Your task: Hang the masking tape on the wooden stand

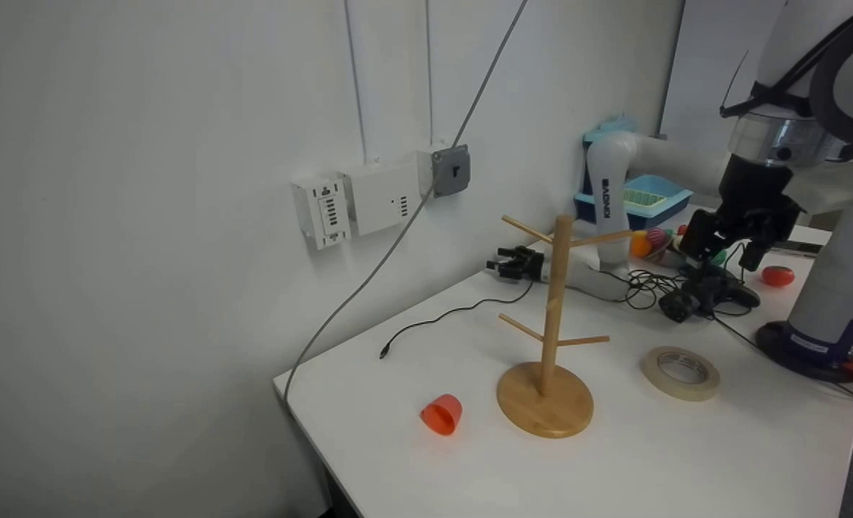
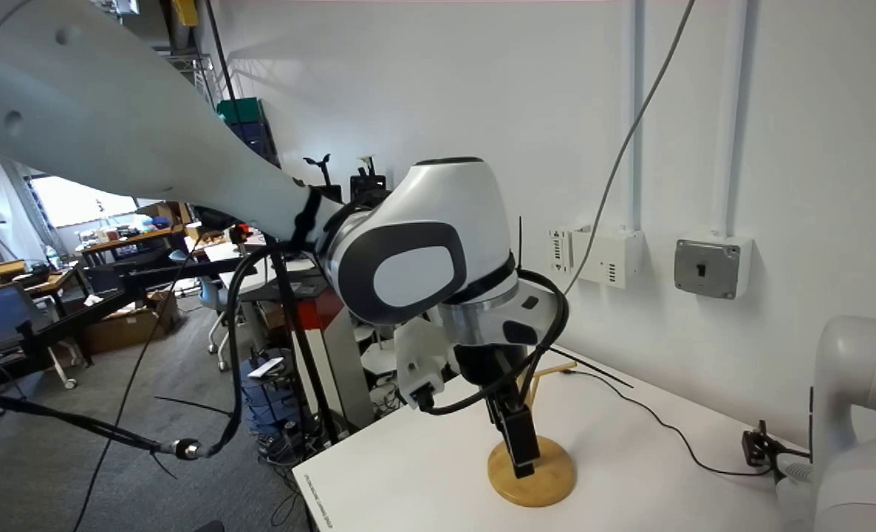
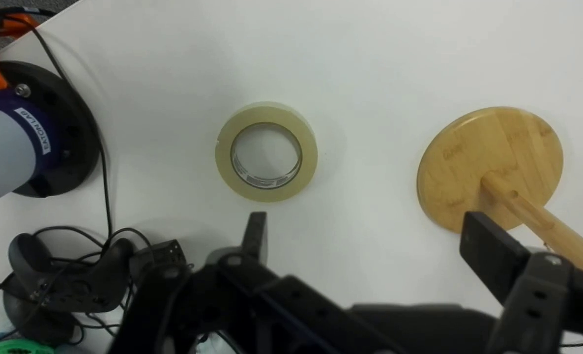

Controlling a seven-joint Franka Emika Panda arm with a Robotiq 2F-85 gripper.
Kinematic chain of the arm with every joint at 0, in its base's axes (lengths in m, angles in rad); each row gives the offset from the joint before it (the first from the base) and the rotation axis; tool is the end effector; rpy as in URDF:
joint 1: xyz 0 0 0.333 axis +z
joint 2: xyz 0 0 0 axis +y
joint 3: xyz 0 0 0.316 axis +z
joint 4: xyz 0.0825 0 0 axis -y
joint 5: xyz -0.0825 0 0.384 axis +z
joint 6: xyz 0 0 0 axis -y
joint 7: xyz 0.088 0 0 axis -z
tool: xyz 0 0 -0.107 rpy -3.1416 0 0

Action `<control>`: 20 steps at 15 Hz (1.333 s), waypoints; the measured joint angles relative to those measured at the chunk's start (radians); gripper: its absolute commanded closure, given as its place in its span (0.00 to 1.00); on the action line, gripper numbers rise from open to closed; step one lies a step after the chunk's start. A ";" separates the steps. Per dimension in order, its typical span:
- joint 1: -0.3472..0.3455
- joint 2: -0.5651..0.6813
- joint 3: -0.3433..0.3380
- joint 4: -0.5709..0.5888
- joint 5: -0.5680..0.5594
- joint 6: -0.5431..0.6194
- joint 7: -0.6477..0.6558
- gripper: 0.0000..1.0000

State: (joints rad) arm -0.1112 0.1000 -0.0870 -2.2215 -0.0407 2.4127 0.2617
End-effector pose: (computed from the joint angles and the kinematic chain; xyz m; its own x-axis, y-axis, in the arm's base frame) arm 0.5374 -0.1079 0.3392 0.9049 -0.4142 0.0976 -0.4174 -0.9086 0.0137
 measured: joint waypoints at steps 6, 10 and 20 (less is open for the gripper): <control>0.001 0.014 0.000 0.000 0.000 0.005 0.000 0.00; 0.003 0.058 0.000 0.002 0.000 0.044 0.000 0.00; 0.040 0.229 -0.027 0.040 -0.014 0.192 0.051 0.00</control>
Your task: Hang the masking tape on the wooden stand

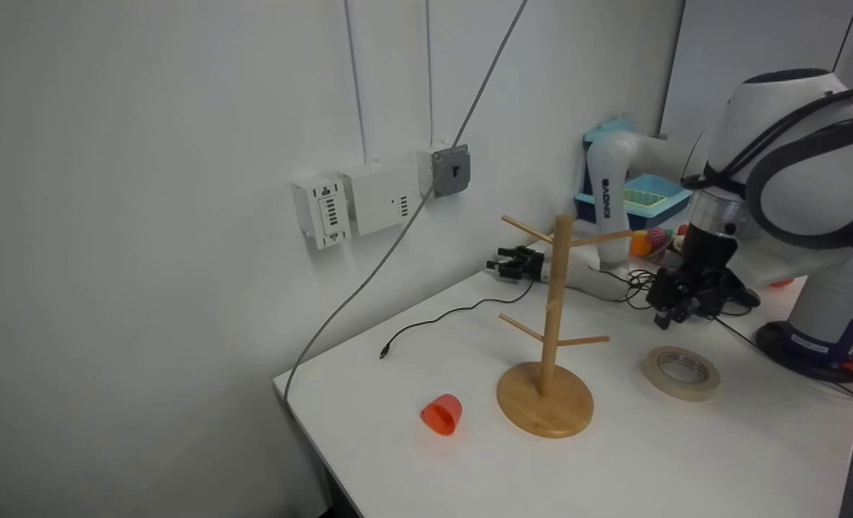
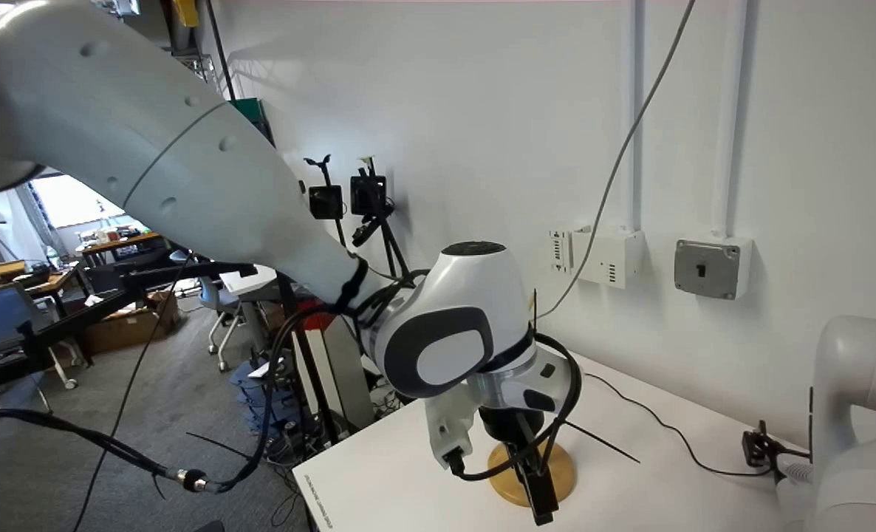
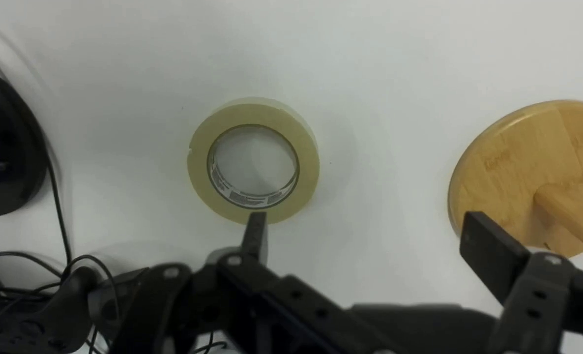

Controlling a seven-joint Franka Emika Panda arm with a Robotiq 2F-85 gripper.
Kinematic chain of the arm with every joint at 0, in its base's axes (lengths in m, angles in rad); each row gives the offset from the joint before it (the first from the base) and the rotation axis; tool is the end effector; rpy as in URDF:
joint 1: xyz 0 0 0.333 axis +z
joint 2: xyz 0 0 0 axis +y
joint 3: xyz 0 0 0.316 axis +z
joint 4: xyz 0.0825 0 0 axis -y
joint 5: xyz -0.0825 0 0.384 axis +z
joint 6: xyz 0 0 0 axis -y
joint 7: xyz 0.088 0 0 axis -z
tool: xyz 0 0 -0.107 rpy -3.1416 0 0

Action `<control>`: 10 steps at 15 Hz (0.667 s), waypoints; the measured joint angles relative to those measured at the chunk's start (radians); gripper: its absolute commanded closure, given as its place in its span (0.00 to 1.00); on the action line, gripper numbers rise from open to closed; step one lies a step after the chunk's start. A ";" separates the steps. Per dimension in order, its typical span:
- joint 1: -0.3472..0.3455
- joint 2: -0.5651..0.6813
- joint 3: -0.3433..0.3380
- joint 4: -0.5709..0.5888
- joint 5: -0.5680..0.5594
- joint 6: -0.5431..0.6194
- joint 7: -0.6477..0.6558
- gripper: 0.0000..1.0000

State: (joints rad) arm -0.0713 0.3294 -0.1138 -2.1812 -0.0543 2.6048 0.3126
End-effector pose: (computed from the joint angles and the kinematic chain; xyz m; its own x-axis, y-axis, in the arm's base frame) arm 0.5618 -0.1037 0.2468 0.8982 -0.4256 0.1101 -0.4316 -0.9013 0.0367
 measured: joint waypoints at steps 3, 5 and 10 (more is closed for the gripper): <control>0.014 0.063 -0.020 0.034 0.000 0.035 0.019 0.00; 0.017 0.100 -0.029 0.062 0.001 0.047 0.025 0.00; 0.018 0.178 -0.046 0.128 0.008 0.048 0.031 0.00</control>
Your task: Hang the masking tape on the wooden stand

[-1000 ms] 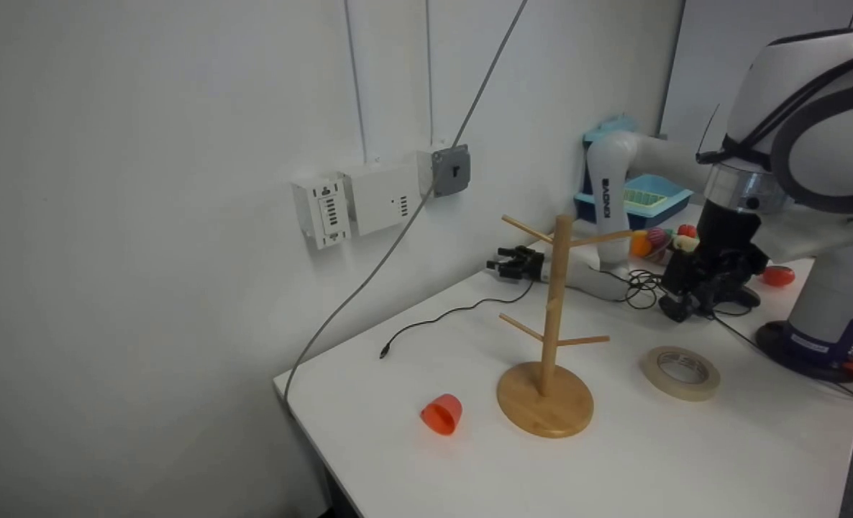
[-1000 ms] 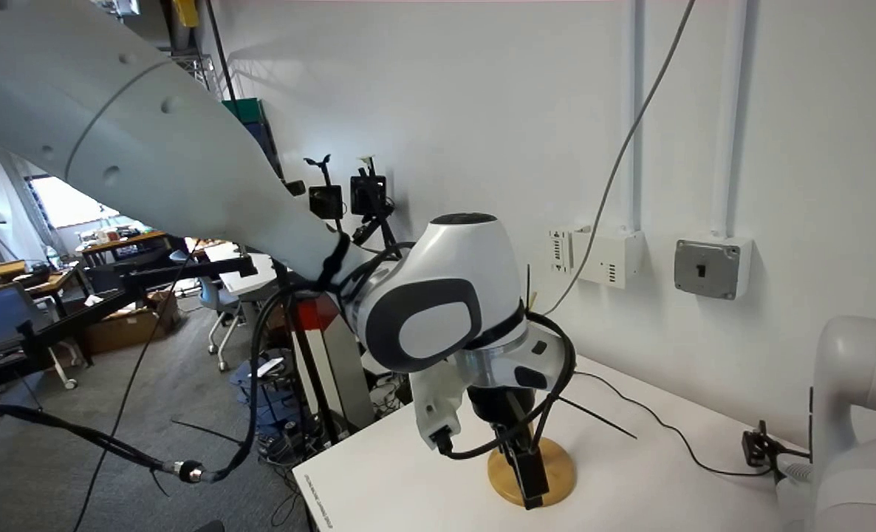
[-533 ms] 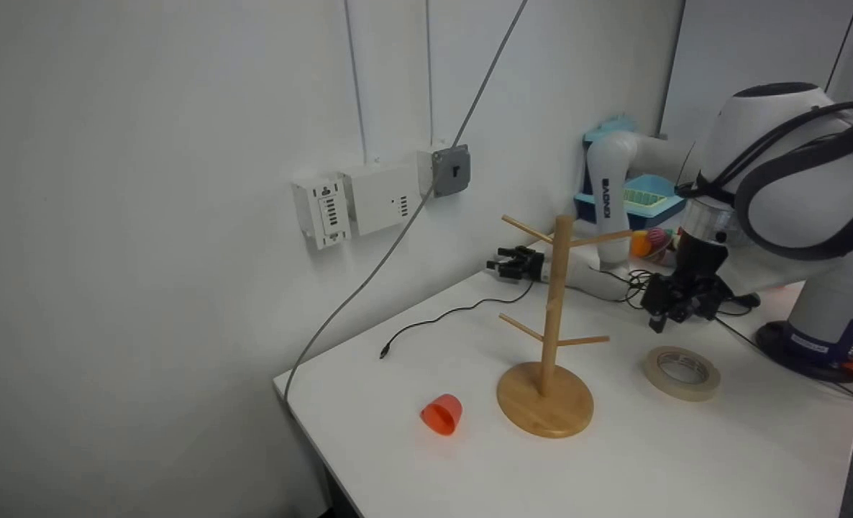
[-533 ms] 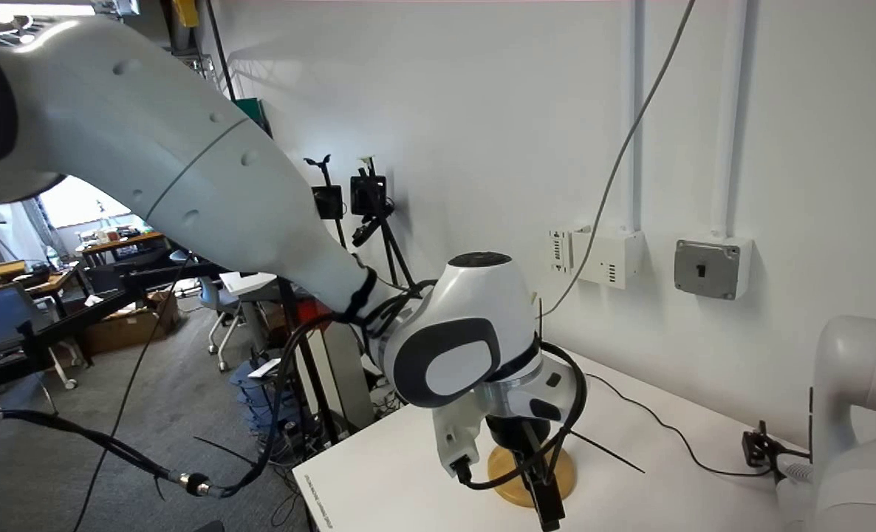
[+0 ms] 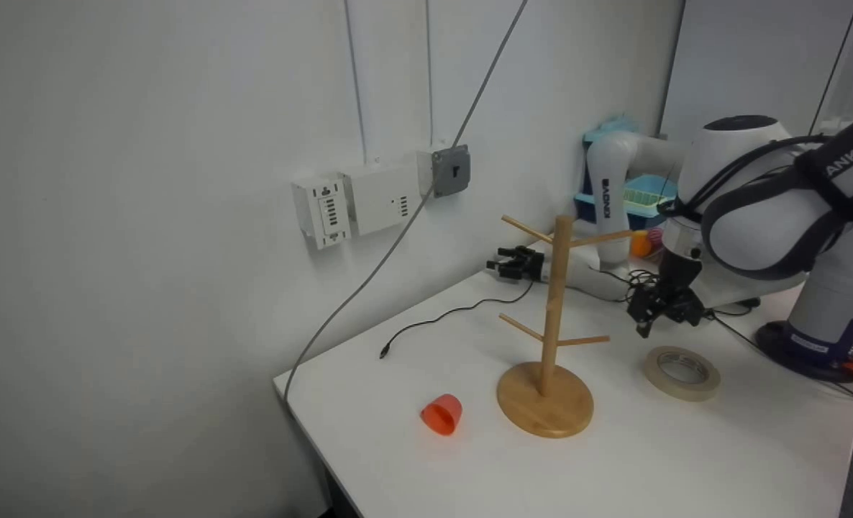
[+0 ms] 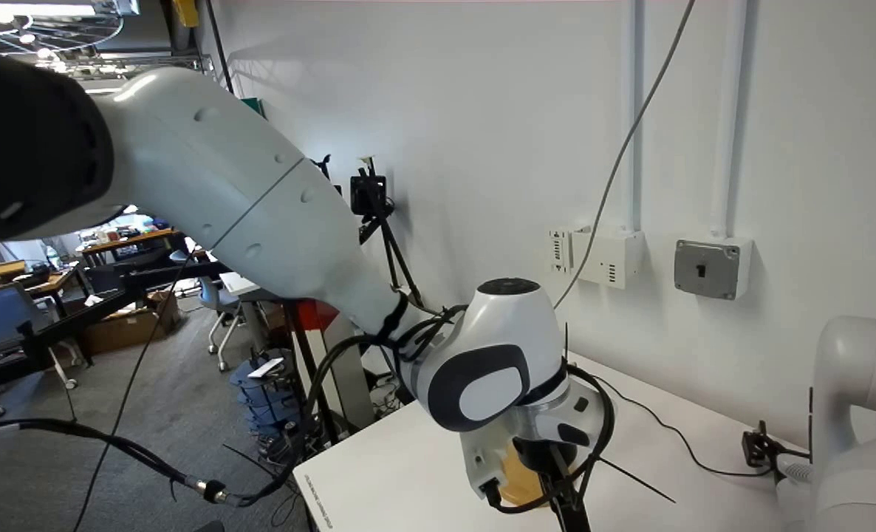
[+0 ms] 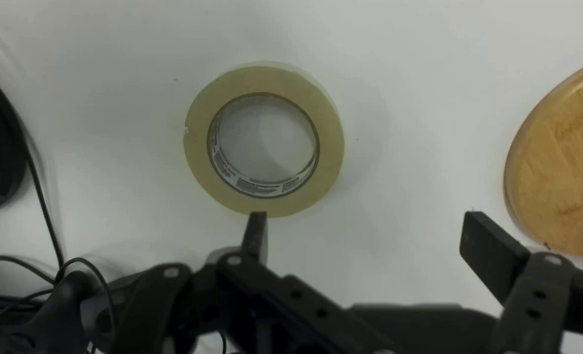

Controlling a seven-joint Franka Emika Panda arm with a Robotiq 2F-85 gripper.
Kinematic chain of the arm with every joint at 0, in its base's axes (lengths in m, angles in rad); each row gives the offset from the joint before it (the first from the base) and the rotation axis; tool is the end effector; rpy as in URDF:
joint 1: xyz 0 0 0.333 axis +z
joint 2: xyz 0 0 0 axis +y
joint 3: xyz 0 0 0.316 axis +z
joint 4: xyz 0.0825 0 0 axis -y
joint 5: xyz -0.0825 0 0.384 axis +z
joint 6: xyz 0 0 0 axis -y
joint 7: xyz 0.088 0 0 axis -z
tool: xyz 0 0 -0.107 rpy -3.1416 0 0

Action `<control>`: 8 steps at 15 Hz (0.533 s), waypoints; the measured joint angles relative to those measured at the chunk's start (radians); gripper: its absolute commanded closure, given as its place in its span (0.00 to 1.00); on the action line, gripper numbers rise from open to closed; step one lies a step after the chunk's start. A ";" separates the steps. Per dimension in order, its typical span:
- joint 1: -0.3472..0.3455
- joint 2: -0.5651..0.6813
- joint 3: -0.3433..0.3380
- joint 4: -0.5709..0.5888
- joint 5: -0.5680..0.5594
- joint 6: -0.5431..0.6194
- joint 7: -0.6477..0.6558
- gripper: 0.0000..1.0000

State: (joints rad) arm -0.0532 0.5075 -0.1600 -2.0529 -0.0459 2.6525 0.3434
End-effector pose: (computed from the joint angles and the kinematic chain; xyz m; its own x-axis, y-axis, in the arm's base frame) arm 0.5906 -0.1250 0.1985 0.8760 -0.4666 0.1226 -0.4762 -0.8769 0.0652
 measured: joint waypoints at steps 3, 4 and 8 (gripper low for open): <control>0.000 0.039 -0.004 0.030 0.017 0.000 0.000 0.00; 0.000 0.050 -0.004 0.039 0.028 0.000 0.000 0.00; -0.004 0.088 0.000 0.072 0.097 0.000 0.000 0.00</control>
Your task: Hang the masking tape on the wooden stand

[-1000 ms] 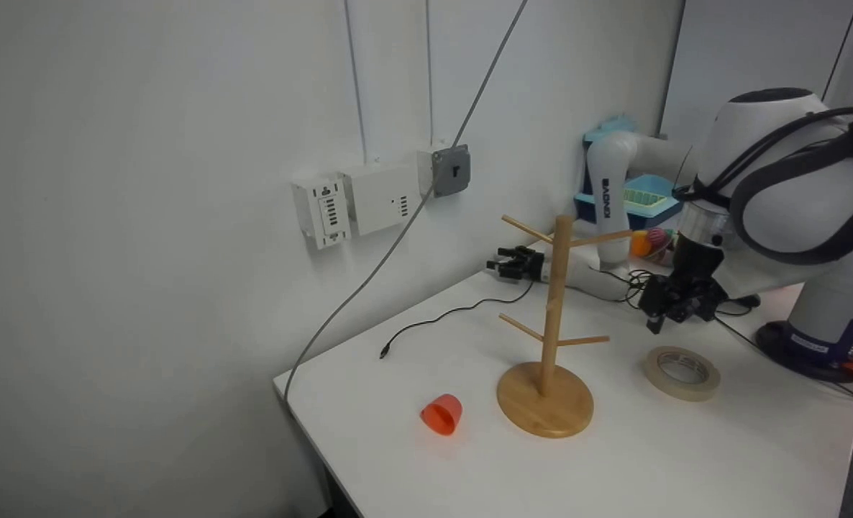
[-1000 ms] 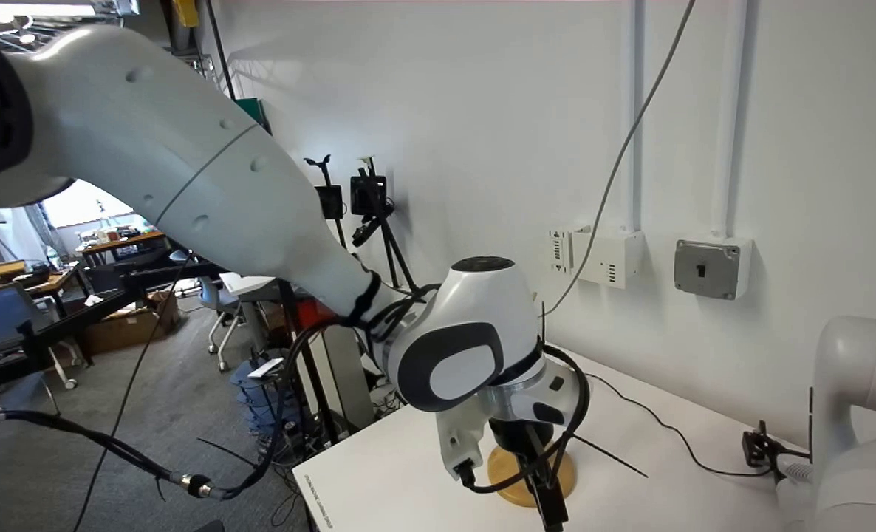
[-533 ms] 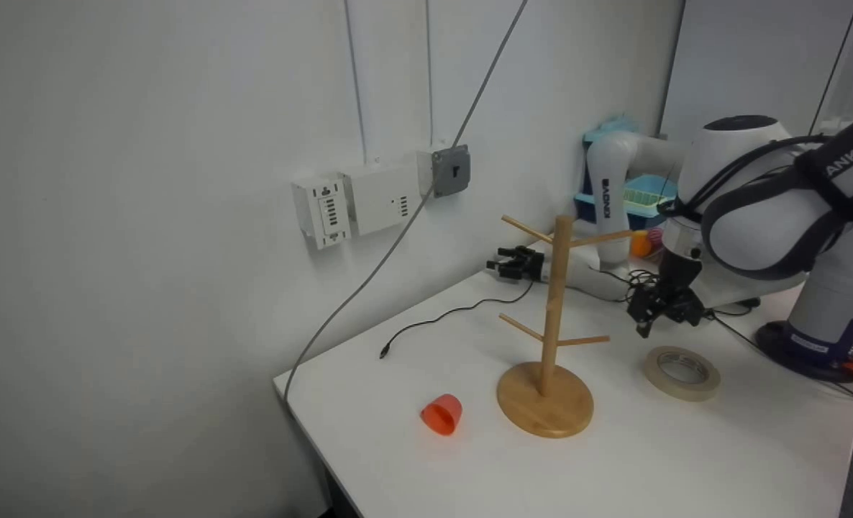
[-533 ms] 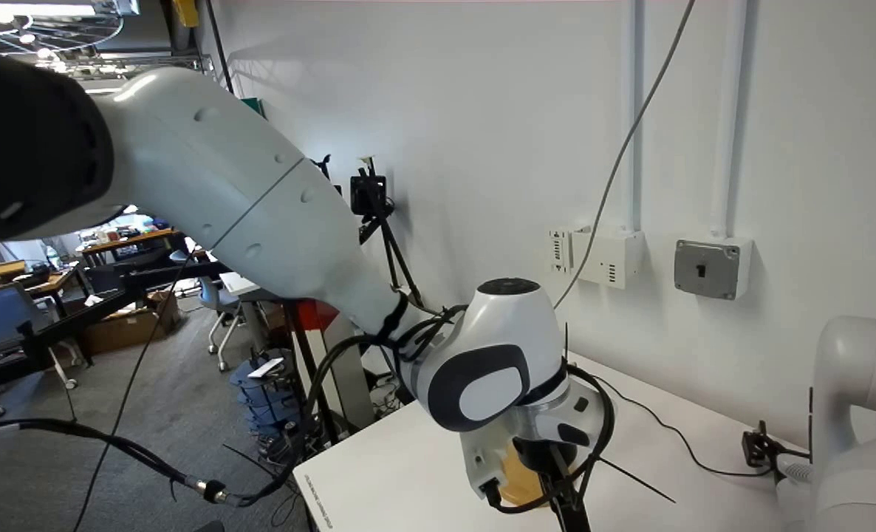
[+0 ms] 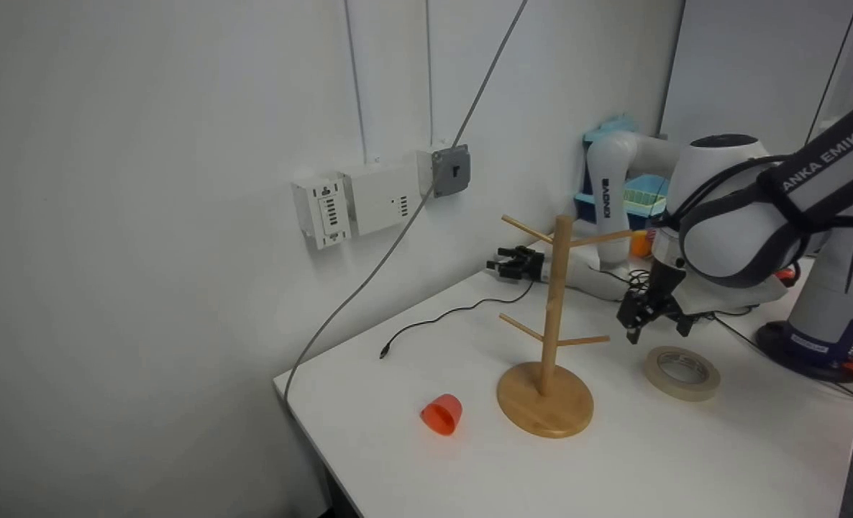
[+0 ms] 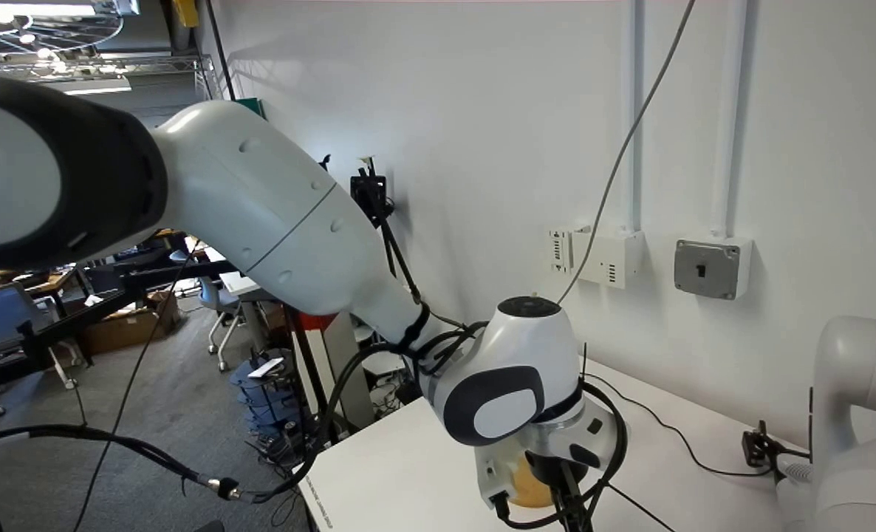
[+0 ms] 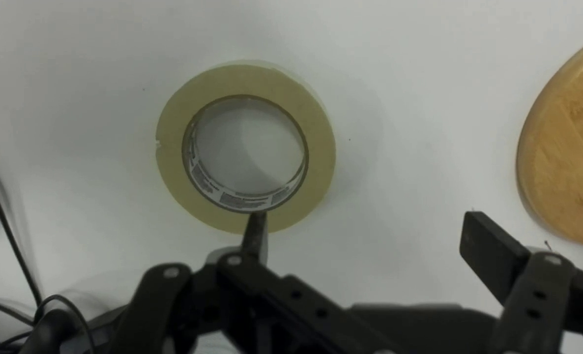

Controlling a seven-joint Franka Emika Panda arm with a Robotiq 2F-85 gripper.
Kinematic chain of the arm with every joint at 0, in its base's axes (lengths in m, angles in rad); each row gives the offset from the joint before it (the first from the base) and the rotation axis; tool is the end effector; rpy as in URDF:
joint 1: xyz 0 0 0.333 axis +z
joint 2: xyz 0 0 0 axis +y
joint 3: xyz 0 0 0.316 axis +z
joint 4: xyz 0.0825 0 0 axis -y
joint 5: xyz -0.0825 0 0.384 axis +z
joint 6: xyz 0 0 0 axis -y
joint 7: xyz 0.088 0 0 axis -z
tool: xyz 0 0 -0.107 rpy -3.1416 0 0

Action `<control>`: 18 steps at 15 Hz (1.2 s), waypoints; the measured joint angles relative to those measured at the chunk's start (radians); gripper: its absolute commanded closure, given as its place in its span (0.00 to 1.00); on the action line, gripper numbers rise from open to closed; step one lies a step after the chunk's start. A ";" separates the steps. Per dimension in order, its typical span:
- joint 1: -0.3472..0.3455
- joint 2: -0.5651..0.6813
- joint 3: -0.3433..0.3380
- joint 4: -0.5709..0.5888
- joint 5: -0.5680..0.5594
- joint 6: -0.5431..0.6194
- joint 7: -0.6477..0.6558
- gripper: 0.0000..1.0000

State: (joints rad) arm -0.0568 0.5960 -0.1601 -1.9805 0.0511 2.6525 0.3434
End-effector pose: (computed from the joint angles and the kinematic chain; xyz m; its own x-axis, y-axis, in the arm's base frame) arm 0.6037 -0.1320 0.1725 0.8365 -0.5385 0.1008 -0.5436 -0.8388 0.0297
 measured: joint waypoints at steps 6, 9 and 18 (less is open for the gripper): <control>-0.018 0.056 0.003 0.043 0.071 0.000 0.000 0.00; -0.033 0.083 0.003 0.054 0.079 0.000 0.000 0.00; -0.055 0.144 0.002 0.082 0.086 0.000 0.000 0.00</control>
State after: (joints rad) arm -0.1123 0.7398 -0.1585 -1.8987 0.1368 2.6523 0.3434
